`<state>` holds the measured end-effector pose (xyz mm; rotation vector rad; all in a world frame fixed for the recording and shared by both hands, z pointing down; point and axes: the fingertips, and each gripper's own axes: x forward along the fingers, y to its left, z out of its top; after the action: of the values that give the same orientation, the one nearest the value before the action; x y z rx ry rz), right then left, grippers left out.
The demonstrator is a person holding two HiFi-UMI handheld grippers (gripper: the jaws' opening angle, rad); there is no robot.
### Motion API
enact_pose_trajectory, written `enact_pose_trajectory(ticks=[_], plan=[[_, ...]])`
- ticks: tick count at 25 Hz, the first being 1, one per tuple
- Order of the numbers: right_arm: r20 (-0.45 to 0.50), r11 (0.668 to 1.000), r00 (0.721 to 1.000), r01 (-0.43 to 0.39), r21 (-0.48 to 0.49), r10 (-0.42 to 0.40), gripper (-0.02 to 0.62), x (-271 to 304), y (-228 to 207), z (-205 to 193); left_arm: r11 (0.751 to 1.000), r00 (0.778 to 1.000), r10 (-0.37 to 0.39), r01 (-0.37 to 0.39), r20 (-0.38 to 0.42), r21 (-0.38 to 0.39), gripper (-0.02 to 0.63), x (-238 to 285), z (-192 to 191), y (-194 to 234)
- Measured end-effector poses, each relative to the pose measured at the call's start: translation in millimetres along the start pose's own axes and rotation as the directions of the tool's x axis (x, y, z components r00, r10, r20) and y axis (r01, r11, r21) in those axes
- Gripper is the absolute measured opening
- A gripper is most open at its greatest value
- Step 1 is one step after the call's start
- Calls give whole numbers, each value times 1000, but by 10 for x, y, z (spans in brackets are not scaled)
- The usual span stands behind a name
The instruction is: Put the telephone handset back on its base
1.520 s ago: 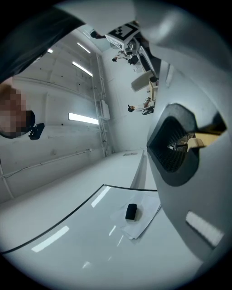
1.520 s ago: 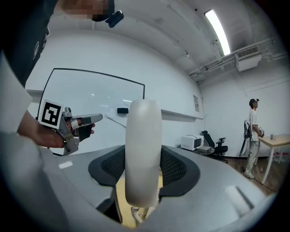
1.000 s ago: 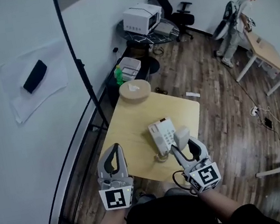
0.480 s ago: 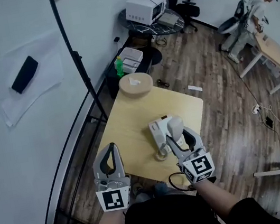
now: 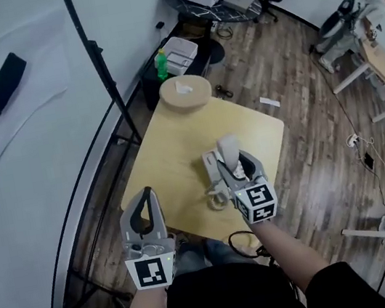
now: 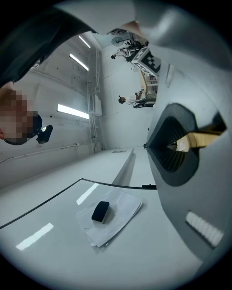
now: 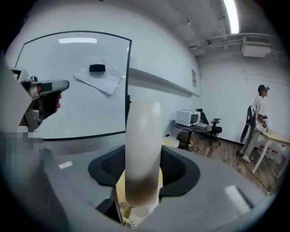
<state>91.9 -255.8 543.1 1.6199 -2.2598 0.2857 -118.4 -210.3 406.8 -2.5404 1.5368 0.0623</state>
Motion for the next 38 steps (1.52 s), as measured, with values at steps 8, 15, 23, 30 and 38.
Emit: enact_pose_trajectory(ticks=[8, 15, 23, 30, 38], plan=[[-160, 997, 987, 26, 74, -14, 227, 513, -36, -690, 1000, 1000, 5, -5, -13, -18, 0, 53, -198, -48], [-264, 992, 965, 47, 113, -16, 227, 774, -87, -1150, 1000, 1000, 8, -8, -26, -18, 0, 34, -297, -29], [-365, 991, 931, 71, 109, -27, 227, 838, -35, -1453, 999, 999, 7, -9, -45, -32, 0, -23, -409, -35], [-457, 985, 889, 108, 132, -36, 227, 788, -28, -1707, 999, 1000, 3, -4, -29, -34, 0, 4, -370, -31], [-549, 982, 835, 125, 141, -28, 227, 743, 61, -1990, 999, 999, 2, -4, -41, -42, 0, -60, -403, -60]])
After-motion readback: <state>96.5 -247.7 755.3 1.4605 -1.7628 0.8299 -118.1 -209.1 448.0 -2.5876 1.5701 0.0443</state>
